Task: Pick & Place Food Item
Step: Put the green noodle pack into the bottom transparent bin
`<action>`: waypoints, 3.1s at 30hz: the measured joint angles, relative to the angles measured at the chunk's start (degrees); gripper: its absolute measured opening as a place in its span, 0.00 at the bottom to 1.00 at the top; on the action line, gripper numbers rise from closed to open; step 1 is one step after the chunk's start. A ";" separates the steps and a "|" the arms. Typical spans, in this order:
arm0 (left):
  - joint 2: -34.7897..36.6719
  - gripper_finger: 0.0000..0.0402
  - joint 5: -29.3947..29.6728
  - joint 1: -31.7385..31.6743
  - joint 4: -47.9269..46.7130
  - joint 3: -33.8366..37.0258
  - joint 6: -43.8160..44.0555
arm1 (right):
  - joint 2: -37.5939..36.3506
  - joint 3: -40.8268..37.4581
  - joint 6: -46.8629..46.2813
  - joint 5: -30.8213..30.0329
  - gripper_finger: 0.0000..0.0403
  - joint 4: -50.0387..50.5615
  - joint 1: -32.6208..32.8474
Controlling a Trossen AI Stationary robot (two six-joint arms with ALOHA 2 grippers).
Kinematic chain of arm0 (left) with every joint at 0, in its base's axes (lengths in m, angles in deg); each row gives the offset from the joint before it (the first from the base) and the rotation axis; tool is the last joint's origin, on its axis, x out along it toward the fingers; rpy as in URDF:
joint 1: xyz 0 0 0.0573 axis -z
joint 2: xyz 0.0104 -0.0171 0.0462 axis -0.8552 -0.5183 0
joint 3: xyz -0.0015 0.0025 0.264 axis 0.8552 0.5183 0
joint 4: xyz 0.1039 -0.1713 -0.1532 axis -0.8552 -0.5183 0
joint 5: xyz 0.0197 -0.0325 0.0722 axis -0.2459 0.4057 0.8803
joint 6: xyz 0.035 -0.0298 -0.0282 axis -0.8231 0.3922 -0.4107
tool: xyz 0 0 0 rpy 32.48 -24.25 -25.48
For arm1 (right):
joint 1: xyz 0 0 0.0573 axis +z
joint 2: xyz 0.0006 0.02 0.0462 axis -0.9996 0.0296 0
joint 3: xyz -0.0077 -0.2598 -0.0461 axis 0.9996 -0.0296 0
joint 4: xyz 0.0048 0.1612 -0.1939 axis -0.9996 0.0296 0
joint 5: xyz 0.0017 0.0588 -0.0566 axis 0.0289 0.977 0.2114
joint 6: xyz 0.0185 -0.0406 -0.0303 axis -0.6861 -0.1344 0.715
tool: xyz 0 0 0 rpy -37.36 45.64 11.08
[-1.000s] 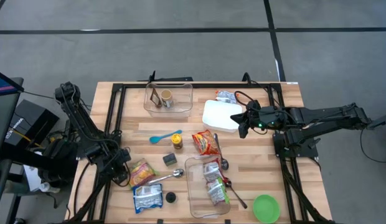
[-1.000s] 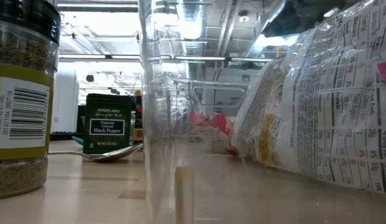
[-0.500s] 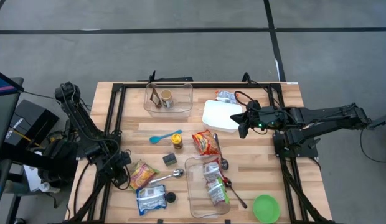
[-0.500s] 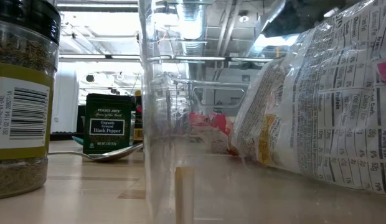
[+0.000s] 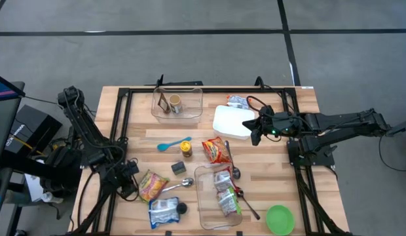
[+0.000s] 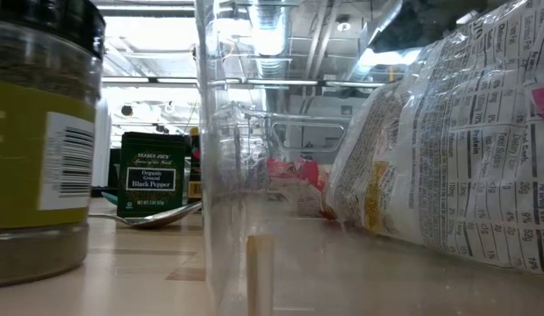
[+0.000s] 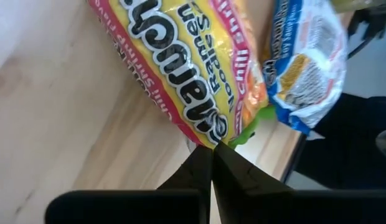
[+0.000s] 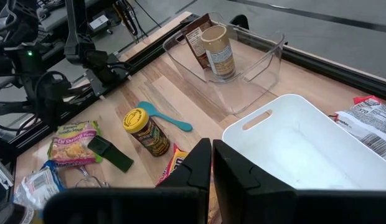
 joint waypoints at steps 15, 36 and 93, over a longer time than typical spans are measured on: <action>0.00 0.00 7.80 0.02 0.12 -2.28 0.00 | -0.01 0.00 0.00 -0.01 0.03 -0.02 0.00; 10.70 0.00 20.36 0.00 8.22 -2.28 -0.63 | 0.00 0.00 0.00 -0.01 0.03 -0.04 0.00; 4.24 0.00 12.67 -21.02 71.71 -2.28 -57.09 | 0.01 0.00 0.00 -0.01 0.03 -0.07 0.02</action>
